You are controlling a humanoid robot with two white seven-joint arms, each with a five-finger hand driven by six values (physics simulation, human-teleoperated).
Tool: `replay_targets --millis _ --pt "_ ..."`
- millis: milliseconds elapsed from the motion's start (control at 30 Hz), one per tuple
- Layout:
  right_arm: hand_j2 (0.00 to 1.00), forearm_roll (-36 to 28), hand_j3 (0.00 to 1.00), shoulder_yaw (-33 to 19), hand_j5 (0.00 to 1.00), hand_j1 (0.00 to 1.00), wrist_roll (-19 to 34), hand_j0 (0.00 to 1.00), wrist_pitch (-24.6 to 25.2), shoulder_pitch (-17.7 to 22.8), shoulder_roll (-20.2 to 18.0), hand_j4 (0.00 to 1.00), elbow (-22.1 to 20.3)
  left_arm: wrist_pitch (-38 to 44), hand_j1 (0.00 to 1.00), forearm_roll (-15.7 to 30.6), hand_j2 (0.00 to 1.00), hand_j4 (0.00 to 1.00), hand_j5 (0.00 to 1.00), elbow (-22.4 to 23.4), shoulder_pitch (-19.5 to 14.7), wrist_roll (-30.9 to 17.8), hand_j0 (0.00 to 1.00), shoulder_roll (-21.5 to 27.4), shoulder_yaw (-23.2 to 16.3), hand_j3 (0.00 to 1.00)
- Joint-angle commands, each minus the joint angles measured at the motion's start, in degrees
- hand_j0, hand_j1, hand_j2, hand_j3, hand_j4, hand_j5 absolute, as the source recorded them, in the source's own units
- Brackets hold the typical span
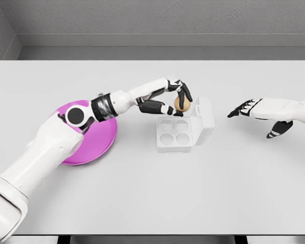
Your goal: Pack egg into the box and close the box lid
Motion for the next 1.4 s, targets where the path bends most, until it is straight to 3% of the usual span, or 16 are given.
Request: replay_targets --millis 0,133,267,933,1200,1367 --pt "1.0 -0.31 1.0 -0.04 1.0 1.0 -0.02 1.0 0.14 0.0 -0.08 1.0 -0.07 0.12 0.27 0.48 0.27 0.27 0.27 0.45 0.0 0.02 0.27 -0.48 -1.79 0.27" --pt "1.0 -0.31 1.0 -0.04 1.0 1.0 -0.02 1.0 0.14 0.09 -0.08 1.0 -0.07 0.12 0.28 0.48 0.28 0.28 0.28 0.62 0.0 0.02 0.28 -0.48 -1.87 0.28" --pt "1.0 -0.31 1.0 -0.04 1.0 1.0 -0.02 1.0 0.14 0.0 -0.08 1.0 -0.07 0.12 0.28 0.3 0.28 0.28 0.28 4.31 -0.09 0.02 0.28 -1.54 -1.96 0.28" --pt "1.0 -0.31 1.0 0.14 1.0 1.0 -0.02 1.0 0.14 0.0 0.1 1.0 -0.16 0.12 0.29 0.48 0.29 0.29 0.29 4.93 -0.35 0.02 0.29 -1.8 -1.96 0.29" --pt "1.0 -0.31 1.0 0.14 1.0 1.0 -0.02 1.0 0.14 0.0 0.01 1.0 -0.25 0.12 0.29 1.01 0.29 0.29 0.29 4.76 -0.35 0.02 0.29 -1.89 -3.63 0.29" --pt "1.0 -0.31 1.0 0.14 1.0 1.0 -0.02 1.0 0.14 0.0 0.01 1.0 -0.25 0.12 0.39 1.01 0.39 0.39 0.39 4.84 -0.26 0.02 0.39 -1.72 -3.19 0.39"
